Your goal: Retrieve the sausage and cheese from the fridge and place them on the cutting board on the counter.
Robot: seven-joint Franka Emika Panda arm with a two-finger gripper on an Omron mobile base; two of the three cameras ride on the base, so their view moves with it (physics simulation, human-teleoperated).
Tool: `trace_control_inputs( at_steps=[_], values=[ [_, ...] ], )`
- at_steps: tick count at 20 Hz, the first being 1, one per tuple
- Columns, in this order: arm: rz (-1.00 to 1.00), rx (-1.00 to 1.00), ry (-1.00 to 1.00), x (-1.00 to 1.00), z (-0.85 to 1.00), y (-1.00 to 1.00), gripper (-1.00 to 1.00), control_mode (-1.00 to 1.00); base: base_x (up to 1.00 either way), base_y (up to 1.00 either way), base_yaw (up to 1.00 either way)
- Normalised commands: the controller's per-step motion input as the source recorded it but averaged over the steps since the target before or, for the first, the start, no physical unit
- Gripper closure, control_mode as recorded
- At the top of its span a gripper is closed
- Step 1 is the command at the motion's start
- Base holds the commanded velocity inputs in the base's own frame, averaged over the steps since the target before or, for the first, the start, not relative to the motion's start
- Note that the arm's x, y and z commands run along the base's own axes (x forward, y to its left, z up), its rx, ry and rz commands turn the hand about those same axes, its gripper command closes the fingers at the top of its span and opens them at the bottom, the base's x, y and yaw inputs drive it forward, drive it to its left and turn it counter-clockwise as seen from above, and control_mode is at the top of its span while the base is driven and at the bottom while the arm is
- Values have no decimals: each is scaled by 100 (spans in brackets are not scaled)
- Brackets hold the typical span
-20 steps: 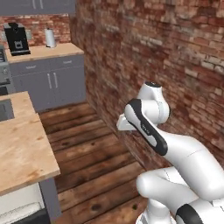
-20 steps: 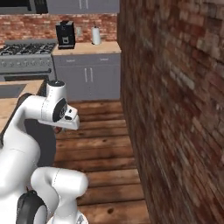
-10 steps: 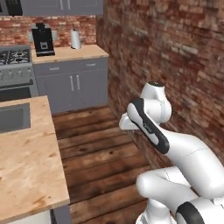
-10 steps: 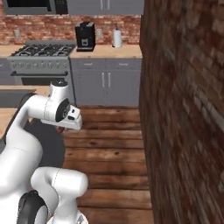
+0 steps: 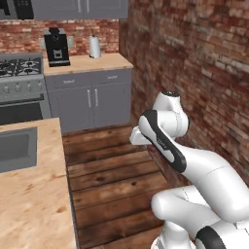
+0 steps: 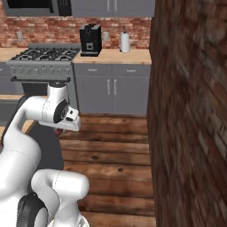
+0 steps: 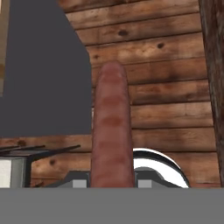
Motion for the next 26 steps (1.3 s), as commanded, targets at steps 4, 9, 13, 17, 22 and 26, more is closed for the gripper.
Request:
trace_control_inputs(
  at_steps=[4, 9, 13, 17, 22, 26],
  values=[
    [0, 0, 0, 0, 0, 0, 100, 100, 73, -22, 7],
    [0, 0, 0, 0, 0, 0, 100, 100, 73, -19, 15],
    [0, 0, 0, 0, 0, 0, 100, 100, 74, -17, 20],
    [0, 0, 0, 0, 0, 0, 100, 100, 74, -17, 20],
    [0, 0, 0, 0, 0, 0, 100, 100, 78, -15, 19],
    [0, 0, 0, 0, 0, 0, 100, 100, 83, -10, 20]
  ],
)
